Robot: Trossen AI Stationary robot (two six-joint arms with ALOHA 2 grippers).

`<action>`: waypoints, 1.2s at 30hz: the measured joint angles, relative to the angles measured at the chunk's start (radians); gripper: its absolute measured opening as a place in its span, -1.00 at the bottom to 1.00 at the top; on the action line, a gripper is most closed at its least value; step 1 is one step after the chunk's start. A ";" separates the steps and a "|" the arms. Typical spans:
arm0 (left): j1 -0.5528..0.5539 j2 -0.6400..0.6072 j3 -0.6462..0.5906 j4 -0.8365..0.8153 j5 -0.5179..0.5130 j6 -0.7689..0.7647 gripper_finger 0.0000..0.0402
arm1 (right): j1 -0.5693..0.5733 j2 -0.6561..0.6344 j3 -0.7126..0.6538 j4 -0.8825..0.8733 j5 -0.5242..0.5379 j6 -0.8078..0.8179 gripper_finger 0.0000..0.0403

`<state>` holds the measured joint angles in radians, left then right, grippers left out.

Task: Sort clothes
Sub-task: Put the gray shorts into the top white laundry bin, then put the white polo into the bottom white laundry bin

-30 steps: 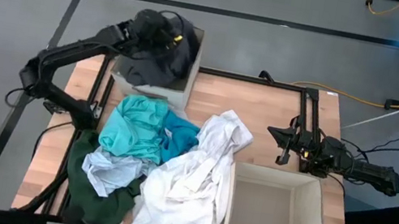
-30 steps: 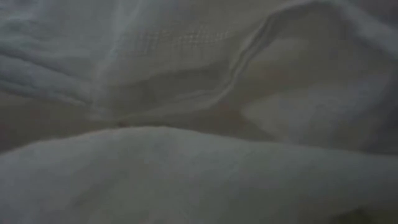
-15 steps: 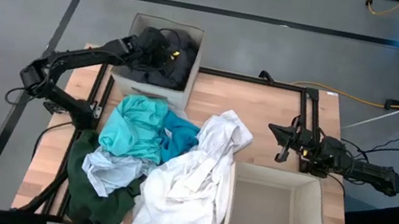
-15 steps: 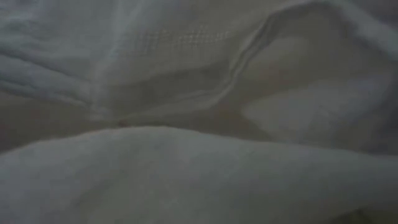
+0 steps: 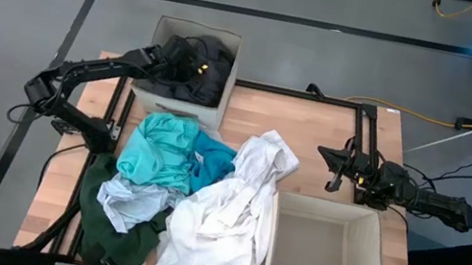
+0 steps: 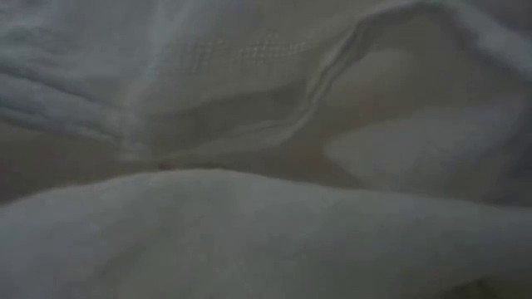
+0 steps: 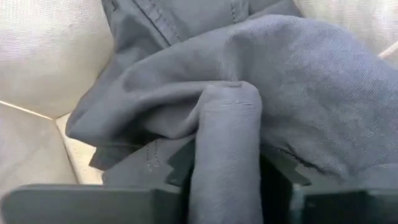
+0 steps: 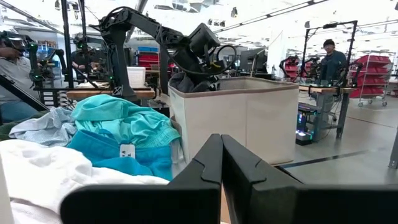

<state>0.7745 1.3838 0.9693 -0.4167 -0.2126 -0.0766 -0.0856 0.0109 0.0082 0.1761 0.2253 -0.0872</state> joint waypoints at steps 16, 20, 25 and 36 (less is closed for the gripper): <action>-0.021 -0.121 0.325 -0.230 0.018 0.044 0.15 | 0.000 0.000 0.000 -0.001 0.000 0.000 -0.97; -0.077 -0.161 0.343 -0.151 0.019 0.078 0.15 | 0.000 0.000 0.000 0.000 0.000 0.000 -0.97; -0.196 -0.175 0.344 -0.069 0.037 0.120 0.14 | 0.000 0.000 0.000 -0.001 0.000 0.000 -0.97; -0.483 -0.173 0.344 -0.074 0.038 0.077 0.13 | 0.000 0.000 0.000 -0.001 0.000 0.000 -0.97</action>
<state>0.2919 1.2106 1.3128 -0.4910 -0.1749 0.0006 -0.0856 0.0106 0.0085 0.1749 0.2249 -0.0872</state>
